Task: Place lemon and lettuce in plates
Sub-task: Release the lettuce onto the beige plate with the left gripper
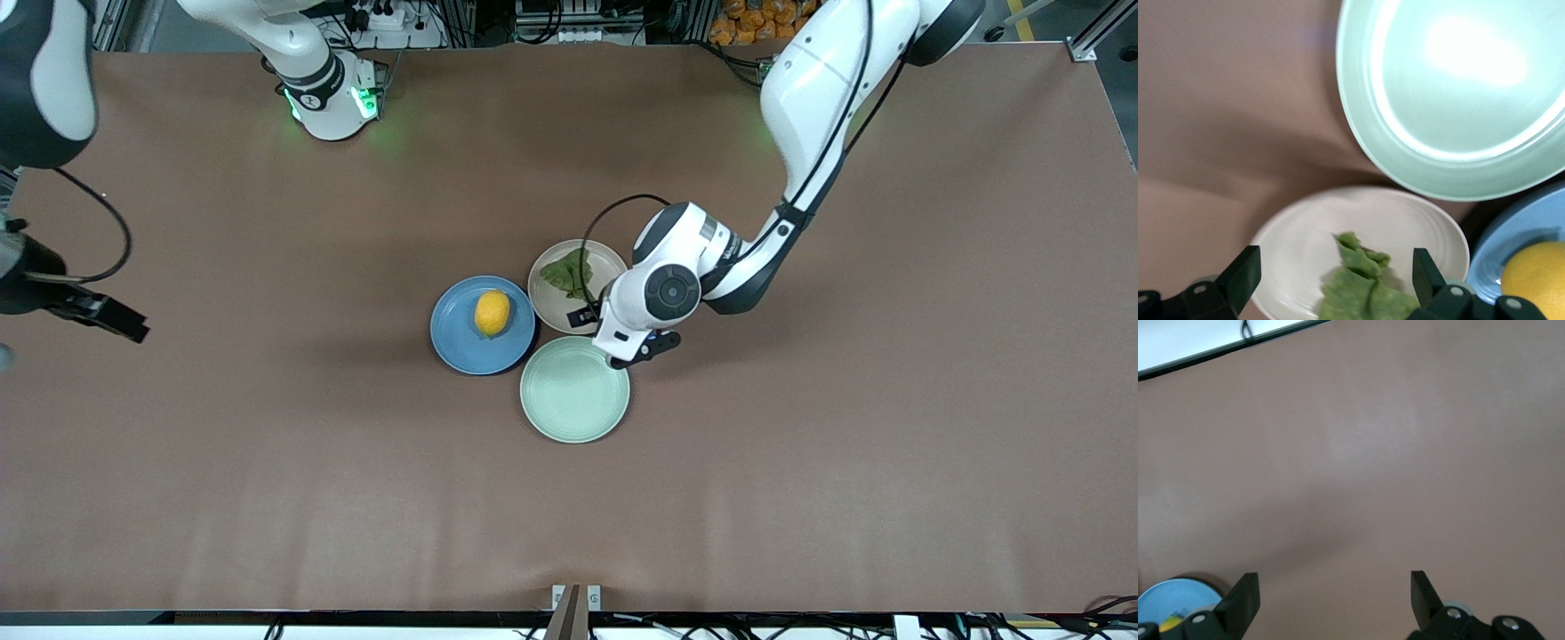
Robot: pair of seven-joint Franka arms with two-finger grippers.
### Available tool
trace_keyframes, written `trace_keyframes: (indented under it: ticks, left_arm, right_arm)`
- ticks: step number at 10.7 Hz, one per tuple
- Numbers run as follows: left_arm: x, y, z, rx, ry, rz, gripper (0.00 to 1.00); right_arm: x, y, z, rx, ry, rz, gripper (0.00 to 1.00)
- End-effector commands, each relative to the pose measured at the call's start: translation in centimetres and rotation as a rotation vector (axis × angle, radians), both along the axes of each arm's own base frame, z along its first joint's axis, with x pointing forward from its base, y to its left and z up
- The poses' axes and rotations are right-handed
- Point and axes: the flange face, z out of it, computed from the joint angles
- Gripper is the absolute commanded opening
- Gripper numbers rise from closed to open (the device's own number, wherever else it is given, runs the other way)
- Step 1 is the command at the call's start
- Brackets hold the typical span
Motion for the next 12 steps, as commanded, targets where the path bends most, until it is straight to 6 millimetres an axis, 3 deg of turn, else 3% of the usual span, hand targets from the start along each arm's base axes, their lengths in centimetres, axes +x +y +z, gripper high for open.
trace_keyframes:
  ticks: [1, 5, 7, 8, 12]
  left_arm:
    - [2.0, 4.2, 5.6, 0.081, -0.086, -0.079, 1.0]
    - [6.3, 13.4, 12.2, 0.155, -0.174, -0.186, 1.0]
    - [8.1, 18.9, 16.1, 0.185, -0.229, -0.208, 1.0]
    - [8.8, 21.5, 17.7, 0.186, -0.245, -0.207, 1.0]
    - [9.1, 29.1, 25.0, 0.19, -0.292, -0.228, 1.0]
  right_arm:
    - [-0.5, -2.9, 0.0, 0.003, 0.002, -0.01, 1.0]
    - [-1.4, -7.9, 0.3, 0.012, 0.009, 0.034, 1.0]
    - [-1.4, -7.7, 0.5, 0.028, 0.002, 0.033, 1.0]
    - [-1.9, -7.7, 1.5, 0.048, -0.014, 0.034, 1.0]
    - [-3.1, -6.0, 3.0, 0.063, -0.021, 0.068, 1.0]
